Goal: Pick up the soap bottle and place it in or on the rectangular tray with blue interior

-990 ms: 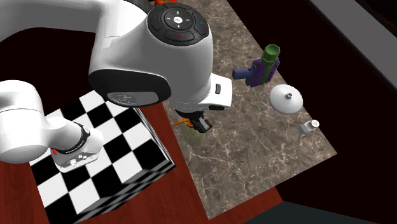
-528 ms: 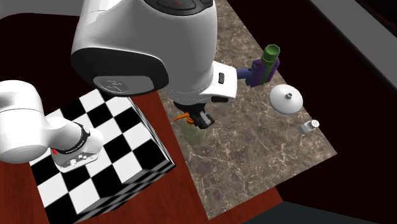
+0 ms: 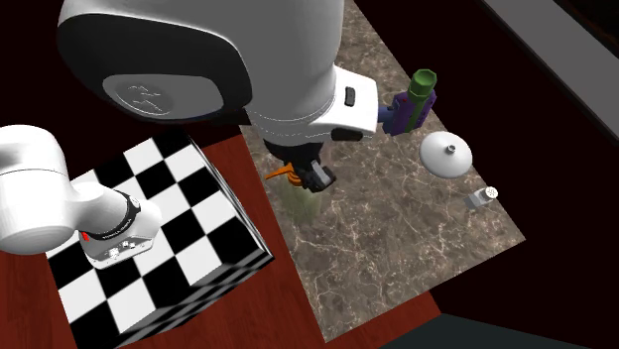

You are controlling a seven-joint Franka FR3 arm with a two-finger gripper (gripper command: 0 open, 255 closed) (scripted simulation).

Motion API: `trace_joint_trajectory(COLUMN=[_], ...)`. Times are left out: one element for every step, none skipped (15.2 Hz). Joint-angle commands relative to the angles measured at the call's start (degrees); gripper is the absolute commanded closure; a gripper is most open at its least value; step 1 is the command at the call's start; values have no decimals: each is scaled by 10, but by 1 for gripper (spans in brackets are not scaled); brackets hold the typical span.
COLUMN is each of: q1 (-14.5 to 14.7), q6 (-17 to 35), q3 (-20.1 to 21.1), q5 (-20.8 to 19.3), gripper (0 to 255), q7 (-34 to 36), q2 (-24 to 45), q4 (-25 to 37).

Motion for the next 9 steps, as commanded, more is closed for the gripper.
trace_joint_trajectory(q1=[0,0,1,1,1,6,11,16,21], q6=[-16,-23,-31,-39,-42,-47,-51,-56,-60], q3=[1,1,1,1,2,11,21,31,41], q5=[0,1,1,2,2,1,2,2,3], gripper=[255,255,255,255,255,255,255,255,255], q7=[-1,-1,-2,-2,-2,12,27,41,56], q2=[0,0,1,1,2,-4,-10,-14,-18], q4=[15,24,32,40,44,42,40,39,39])
